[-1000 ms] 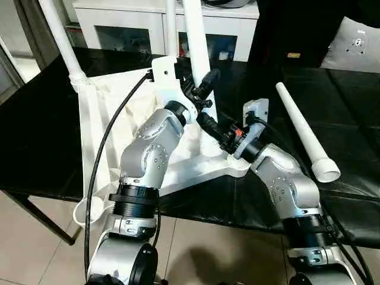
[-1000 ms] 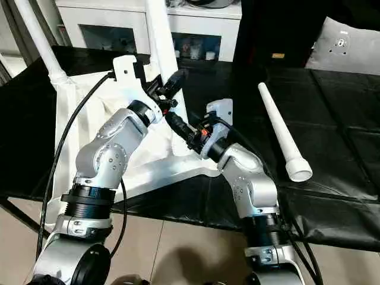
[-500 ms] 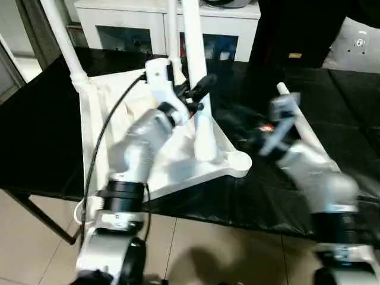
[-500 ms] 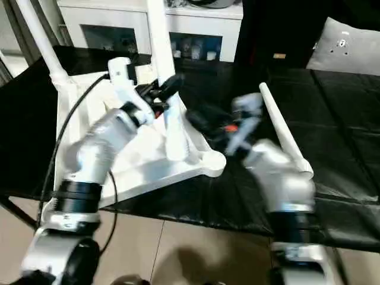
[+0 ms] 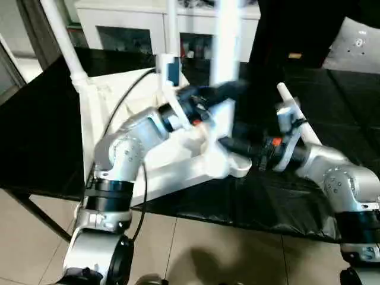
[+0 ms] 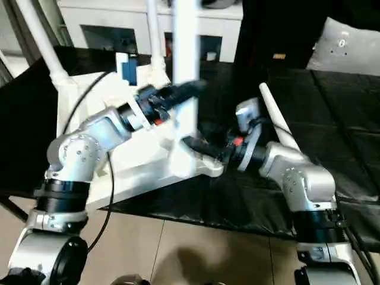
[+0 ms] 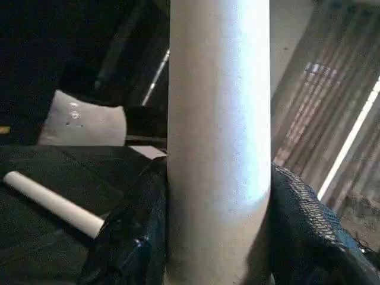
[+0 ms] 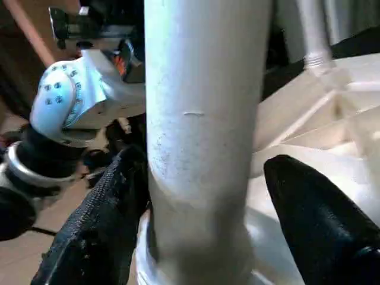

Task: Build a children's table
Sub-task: Pick table leg

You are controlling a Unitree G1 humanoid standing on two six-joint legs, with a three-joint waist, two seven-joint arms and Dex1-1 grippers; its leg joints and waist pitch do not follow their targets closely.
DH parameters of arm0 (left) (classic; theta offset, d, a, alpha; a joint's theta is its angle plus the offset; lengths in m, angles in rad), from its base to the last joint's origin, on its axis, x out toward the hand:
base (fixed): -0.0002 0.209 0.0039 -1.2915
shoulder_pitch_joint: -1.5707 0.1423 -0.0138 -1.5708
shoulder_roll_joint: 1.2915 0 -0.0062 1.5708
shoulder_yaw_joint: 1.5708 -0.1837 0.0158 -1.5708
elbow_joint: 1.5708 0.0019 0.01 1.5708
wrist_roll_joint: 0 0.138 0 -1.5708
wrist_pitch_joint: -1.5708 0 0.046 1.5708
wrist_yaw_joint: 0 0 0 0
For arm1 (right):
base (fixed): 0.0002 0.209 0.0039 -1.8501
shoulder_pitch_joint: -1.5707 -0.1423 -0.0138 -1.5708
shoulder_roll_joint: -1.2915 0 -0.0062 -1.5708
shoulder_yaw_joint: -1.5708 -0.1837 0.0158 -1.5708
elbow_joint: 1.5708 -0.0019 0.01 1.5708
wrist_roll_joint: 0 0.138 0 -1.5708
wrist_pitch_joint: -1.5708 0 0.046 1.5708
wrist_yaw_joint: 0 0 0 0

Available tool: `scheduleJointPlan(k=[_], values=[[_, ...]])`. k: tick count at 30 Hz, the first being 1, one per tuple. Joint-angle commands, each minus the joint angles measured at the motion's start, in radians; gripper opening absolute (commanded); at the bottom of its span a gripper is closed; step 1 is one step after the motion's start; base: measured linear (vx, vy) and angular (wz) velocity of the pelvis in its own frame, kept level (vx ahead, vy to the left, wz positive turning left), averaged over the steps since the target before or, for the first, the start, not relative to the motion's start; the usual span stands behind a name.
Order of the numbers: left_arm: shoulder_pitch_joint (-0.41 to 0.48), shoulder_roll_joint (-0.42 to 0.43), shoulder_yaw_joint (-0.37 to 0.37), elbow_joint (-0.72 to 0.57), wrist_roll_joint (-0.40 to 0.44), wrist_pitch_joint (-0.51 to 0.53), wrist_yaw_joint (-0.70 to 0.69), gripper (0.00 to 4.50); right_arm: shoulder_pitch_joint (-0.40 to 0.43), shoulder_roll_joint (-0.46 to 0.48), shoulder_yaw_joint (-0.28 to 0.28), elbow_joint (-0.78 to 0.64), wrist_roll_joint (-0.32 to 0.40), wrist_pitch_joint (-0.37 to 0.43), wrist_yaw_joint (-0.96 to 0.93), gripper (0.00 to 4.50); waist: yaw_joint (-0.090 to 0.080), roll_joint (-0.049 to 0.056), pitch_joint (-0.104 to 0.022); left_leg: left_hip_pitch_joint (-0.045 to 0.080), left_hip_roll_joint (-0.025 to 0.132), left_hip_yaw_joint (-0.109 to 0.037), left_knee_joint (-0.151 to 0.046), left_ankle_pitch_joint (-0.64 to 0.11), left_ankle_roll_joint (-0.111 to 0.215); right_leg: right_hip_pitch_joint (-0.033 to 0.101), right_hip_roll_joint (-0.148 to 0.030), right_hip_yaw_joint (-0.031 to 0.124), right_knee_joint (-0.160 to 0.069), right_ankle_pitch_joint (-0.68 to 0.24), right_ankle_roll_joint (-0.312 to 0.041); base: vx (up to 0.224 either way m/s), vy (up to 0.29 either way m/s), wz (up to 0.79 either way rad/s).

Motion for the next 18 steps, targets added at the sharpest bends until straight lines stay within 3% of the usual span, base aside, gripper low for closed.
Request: scheduleJointPlan(k=[1,11,18], values=[[0.000,0.000,-0.015,-0.033,-0.015,-0.009,-0.012,1.86,-0.006,-0.009,0.003,-0.016,0.018,0.016,0.016,3.04,0.002,-0.018,-0.077,0.001,0.076,-0.032,-0.063,-0.011,0.101,0.075,-0.103,0.078,-0.081,-0.290,-0.068,0.000,0.000,0.00],[0.004,0.006,-0.029,-0.009,0.034,-0.037,-0.002,1.86,0.000,-0.001,0.015,-0.008,0.017,0.024,0.020,2.20,0.001,-0.018,-0.079,0.000,0.075,-0.032,-0.062,0.006,0.100,0.074,-0.101,0.076,-0.081,-0.281,-0.050,0.000,0.000,0.00],[0.007,0.005,-0.034,0.000,0.046,-0.048,0.010,1.86,0.010,0.003,0.022,-0.017,0.014,0.016,0.008,1.95,0.002,-0.017,-0.080,0.000,0.075,-0.032,-0.062,0.003,0.096,0.074,-0.101,0.076,-0.081,-0.281,-0.050,0.000,0.000,0.00]])
